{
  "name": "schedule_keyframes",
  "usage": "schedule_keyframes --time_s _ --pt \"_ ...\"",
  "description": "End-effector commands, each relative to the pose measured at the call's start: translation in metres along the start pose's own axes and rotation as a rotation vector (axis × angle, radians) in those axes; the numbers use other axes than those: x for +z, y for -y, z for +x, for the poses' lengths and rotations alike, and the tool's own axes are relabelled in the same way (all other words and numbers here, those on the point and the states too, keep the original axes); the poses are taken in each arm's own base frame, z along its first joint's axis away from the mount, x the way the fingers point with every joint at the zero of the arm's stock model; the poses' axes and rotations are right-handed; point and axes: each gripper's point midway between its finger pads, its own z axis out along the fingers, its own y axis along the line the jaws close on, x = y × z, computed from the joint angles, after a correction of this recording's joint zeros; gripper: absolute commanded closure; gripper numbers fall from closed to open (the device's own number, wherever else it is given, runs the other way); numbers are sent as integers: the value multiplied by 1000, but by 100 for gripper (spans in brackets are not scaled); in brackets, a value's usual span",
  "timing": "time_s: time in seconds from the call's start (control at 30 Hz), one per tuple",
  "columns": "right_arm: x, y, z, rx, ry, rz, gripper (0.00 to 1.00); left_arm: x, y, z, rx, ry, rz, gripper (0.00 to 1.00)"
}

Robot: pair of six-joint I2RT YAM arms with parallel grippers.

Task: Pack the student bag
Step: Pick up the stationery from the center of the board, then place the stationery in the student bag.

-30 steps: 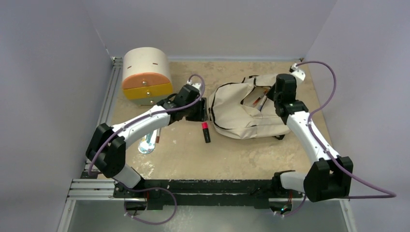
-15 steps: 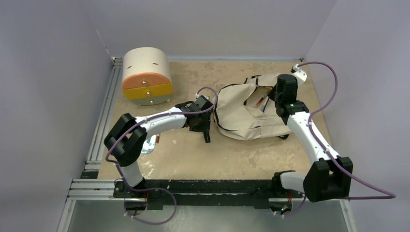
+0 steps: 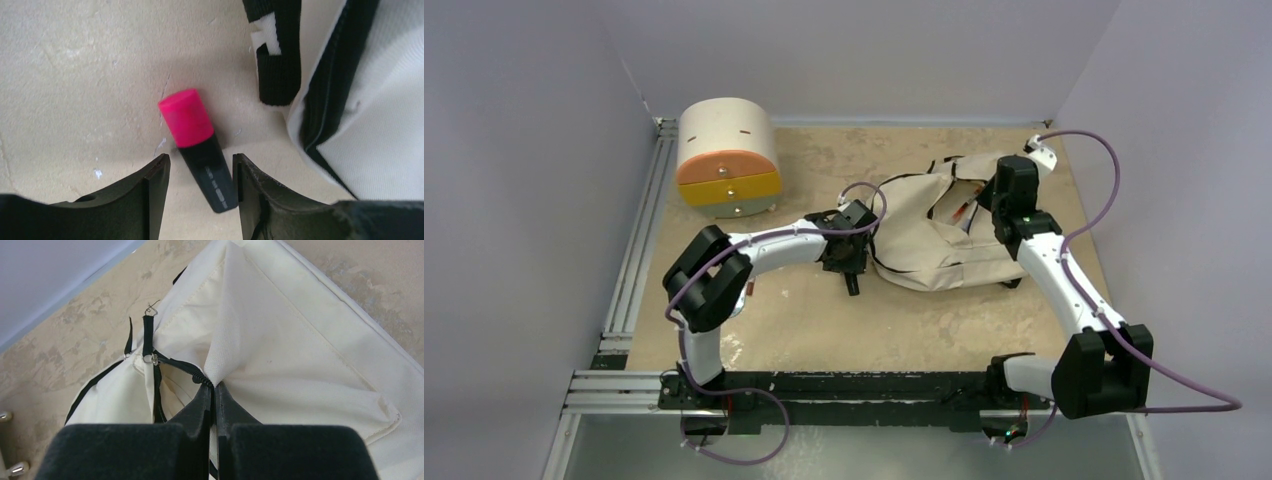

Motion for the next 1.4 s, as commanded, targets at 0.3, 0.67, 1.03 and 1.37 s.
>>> schedule_keyframes --time_s 0.3,0.67,1.03,1.37 --pt "-9 -9 -32 42 114 -46 100 12 1 2 22 -19 -26 65" --pt "-9 -20 -25 4 79 -115 100 -41 -6 -28 44 99 -27 83" --pt "-11 -61 27 -11 -87 -322 100 -130 67 -109 88 362 332 83" --pt "-40 -91 31 0 -96 -438 100 -118 145 -149 124 337 603 83"
